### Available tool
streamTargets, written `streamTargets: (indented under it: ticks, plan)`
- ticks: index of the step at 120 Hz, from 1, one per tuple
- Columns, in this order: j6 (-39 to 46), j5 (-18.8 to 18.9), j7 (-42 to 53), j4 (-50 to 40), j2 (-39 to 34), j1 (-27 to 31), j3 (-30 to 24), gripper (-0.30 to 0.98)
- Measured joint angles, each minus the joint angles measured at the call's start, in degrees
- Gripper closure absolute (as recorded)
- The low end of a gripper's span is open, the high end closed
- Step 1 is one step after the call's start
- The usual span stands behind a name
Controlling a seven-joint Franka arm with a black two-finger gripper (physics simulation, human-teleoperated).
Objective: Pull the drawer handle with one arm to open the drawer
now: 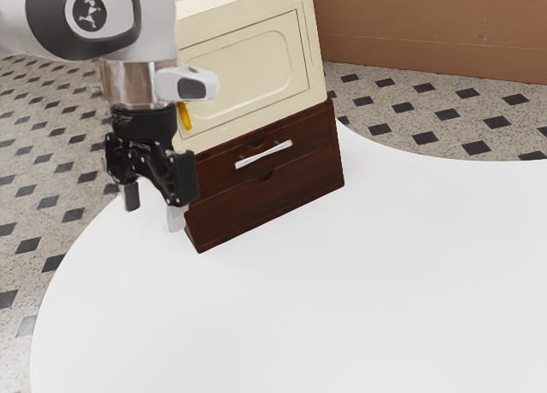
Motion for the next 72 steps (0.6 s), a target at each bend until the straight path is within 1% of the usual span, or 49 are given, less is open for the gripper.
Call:
streamTargets:
  ticks: [14,31,39,45,50,62,72]
  plan:
    - [9.7,0.0,0.2,-0.4,0.0,0.1,0.1,0.00]
    - [16.0,0.0,0.5,-0.3,0.0,0.5,0.1,0.00]
    - [16.7,-0.1,0.6,4.0,0.0,0.7,0.1,0.00]
    - [16.5,-0.2,0.6,10.1,0.1,1.1,-0.1,0.00]
    - [16.4,-0.2,0.7,13.2,0.2,1.5,-0.3,0.00]
    - [17.1,-0.2,0.8,15.4,3.6,3.7,-1.4,0.00]
    - [18.0,-0.1,0.9,15.6,6.6,4.1,-1.7,0.00]
